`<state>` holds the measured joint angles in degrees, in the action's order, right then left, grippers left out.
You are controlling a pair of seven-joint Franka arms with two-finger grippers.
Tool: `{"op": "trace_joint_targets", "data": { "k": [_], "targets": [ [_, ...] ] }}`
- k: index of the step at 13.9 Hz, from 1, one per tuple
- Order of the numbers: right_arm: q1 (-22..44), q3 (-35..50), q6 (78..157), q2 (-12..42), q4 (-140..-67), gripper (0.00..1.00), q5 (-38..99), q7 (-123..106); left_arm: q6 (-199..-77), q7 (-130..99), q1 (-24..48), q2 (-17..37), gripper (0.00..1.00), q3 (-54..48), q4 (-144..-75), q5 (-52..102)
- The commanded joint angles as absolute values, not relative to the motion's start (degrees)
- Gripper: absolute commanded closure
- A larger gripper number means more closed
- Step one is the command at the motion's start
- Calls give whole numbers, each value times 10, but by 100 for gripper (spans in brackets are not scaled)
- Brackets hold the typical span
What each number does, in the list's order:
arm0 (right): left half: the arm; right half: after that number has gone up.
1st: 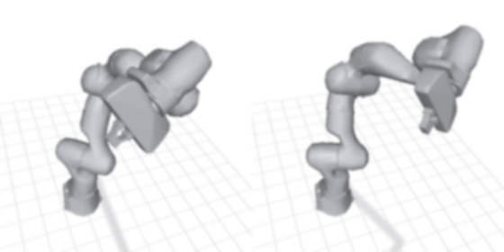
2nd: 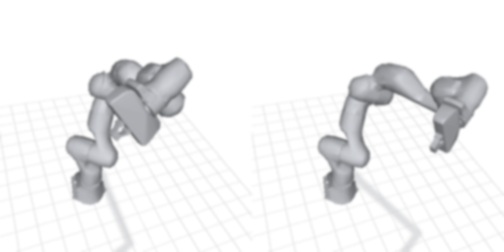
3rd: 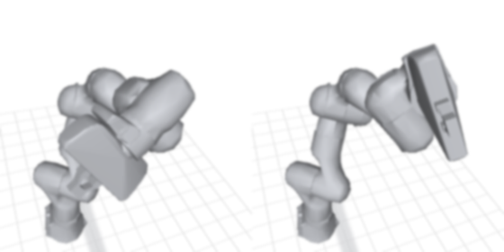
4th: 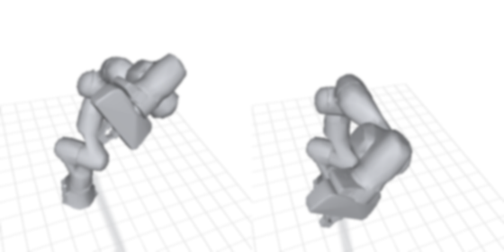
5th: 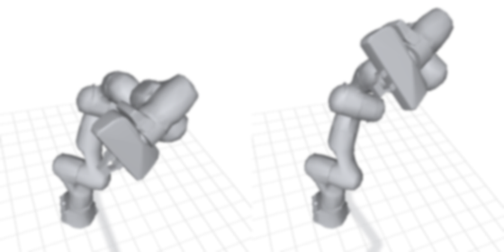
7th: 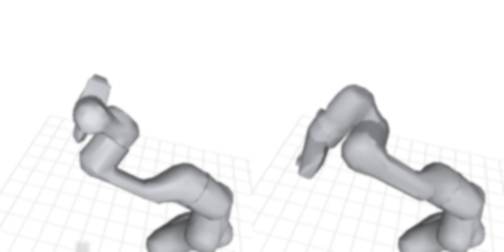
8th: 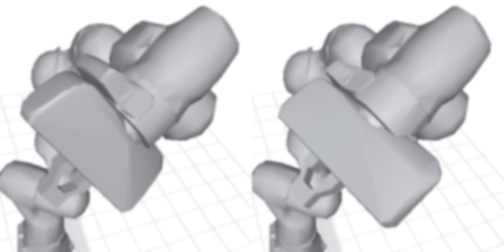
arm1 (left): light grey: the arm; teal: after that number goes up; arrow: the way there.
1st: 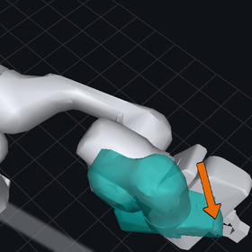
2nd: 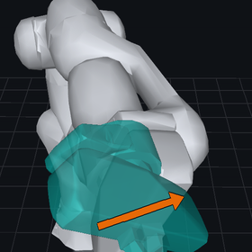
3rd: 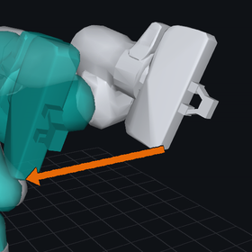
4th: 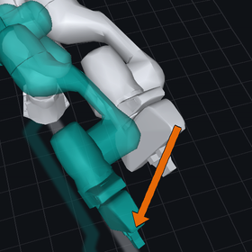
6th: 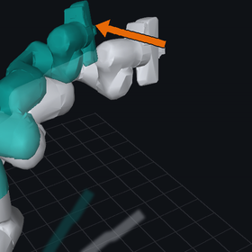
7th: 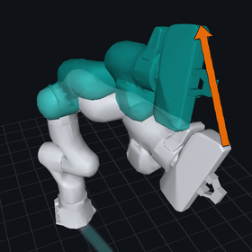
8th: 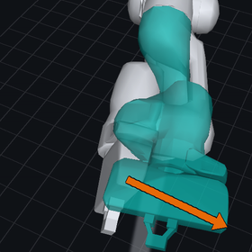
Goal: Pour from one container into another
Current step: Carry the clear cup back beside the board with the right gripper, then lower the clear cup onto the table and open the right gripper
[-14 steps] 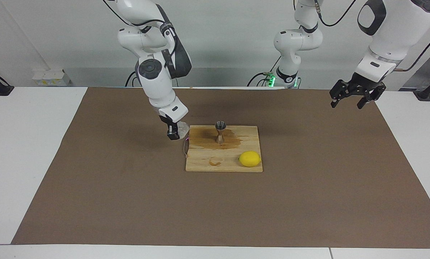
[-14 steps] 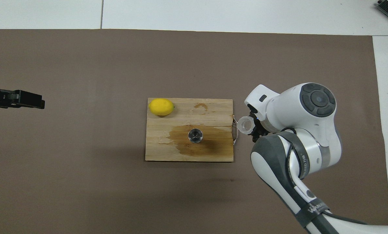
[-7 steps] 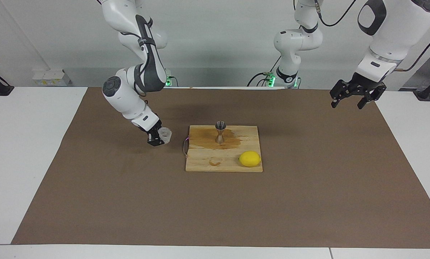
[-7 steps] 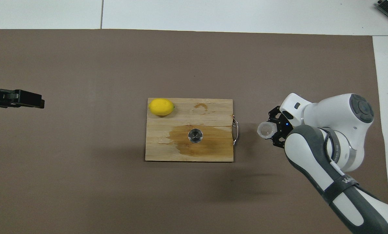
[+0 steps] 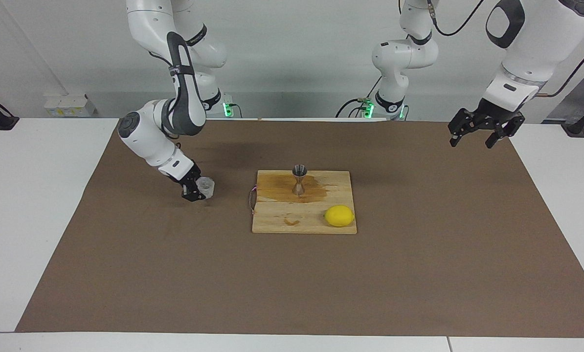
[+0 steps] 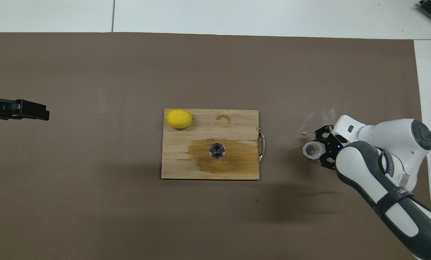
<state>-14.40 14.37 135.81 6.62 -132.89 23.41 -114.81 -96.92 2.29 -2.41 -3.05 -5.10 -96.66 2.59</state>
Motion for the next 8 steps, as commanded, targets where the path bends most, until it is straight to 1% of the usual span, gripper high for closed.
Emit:
{"op": "trace_joint_targets", "data": {
  "k": [1, 2, 3, 4, 5, 8],
  "targets": [
    [-159, 150, 1381, 69, -1342, 100, 250, -1190, -977, 29, -23, -38, 0, -48, -976, 26],
    [-159, 151, 1399, 68, -1359, 100, 251, -1192, -977, 29, -24, -38, 0, -49, -976, 26],
    [-156, 151, 1408, 68, -1362, 83, 252, -1193, -977, 29, -24, -38, 0, -49, -976, 26],
    [-156, 151, 1407, 68, -1361, 47, 252, -1193, -977, 29, -24, -38, 0, -49, -976, 26],
    [-156, 151, 1405, 68, -1361, 0, 253, -1193, -977, 29, -24, -38, 0, -49, -976, 25],
    [-157, 151, 1397, 62, -1358, 0, 254, -1192, -978, 29, -22, -37, 0, -49, -976, 26]
  ]
}}
